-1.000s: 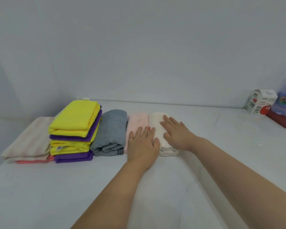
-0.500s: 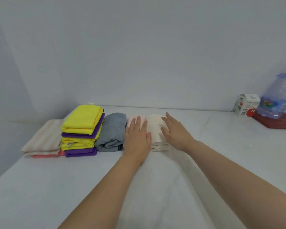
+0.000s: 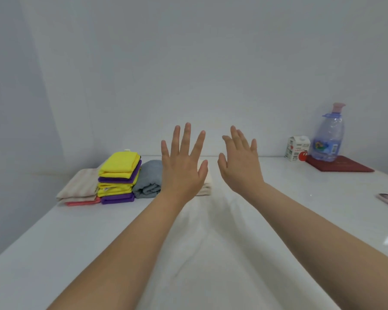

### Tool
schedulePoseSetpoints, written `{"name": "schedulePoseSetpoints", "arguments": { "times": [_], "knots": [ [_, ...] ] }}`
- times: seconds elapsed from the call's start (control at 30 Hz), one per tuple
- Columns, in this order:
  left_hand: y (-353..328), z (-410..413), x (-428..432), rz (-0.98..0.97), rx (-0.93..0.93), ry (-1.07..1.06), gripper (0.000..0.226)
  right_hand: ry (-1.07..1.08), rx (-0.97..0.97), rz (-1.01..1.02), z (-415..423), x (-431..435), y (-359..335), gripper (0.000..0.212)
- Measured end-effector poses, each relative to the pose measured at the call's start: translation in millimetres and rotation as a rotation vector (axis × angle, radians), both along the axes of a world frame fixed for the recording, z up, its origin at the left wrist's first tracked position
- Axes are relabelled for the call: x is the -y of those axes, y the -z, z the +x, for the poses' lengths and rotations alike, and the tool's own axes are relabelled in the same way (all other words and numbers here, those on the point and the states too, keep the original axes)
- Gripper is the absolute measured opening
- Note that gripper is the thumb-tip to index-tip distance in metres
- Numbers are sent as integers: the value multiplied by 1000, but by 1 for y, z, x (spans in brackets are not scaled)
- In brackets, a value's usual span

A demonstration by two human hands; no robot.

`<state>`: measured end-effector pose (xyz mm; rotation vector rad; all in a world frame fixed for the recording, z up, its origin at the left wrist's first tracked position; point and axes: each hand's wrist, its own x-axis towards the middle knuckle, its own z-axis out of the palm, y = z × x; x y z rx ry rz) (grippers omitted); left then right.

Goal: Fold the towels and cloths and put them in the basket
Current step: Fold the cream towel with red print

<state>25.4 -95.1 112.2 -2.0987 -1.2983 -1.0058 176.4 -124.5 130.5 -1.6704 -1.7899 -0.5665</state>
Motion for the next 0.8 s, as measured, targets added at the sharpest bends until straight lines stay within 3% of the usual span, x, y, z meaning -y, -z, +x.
{"name": "schedulePoseSetpoints", "arguments": {
  "times": [0.23,0.53,0.8],
  "knots": [
    [-8,14,-57,46,-15,-32,68,25,15,-1,20,-51,-7,50],
    [-37,25,-146,-223,-65,-80,68,113,12,-259,34,-148,-42,54],
    [-95,30,-114,-392,-108,-14,66,162,-14,-423,32,-106,-97,60]
  ]
}}
